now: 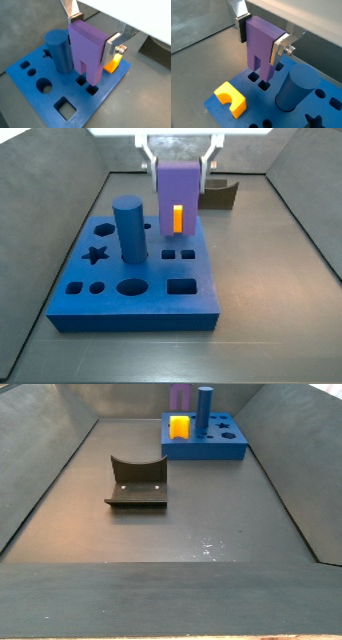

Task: Pick up the double-square object. Move up. Place the double-square object on the fixture. Regrasp the double-square object. Move to above the board. Insert the double-square object.
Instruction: Insert the double-square object.

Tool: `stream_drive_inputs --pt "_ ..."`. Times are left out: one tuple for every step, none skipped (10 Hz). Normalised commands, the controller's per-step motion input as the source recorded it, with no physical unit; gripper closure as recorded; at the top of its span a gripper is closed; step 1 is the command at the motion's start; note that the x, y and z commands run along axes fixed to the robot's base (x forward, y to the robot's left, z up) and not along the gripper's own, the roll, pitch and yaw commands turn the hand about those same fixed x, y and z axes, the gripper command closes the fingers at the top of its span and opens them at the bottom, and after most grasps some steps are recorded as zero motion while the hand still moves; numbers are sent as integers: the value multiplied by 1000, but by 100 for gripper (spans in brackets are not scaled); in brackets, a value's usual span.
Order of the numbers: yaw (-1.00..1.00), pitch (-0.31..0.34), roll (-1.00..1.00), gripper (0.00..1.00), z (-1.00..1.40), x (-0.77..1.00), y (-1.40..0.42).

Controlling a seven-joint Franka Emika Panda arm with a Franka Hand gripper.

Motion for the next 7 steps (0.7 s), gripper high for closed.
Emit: stream_drive_inputs --pt "31 99 271 100 -449 340 -209" --pt "0 154 316 100 -360 297 -169" --pt "0 164 273 100 -397 234 -71" --pt "0 51 123 100 -540 94 0" --pt "0 1 14 100 -389 0 0" --pt "0 0 0 100 -51 0 0" --pt "31 0 0 100 0 0 0"
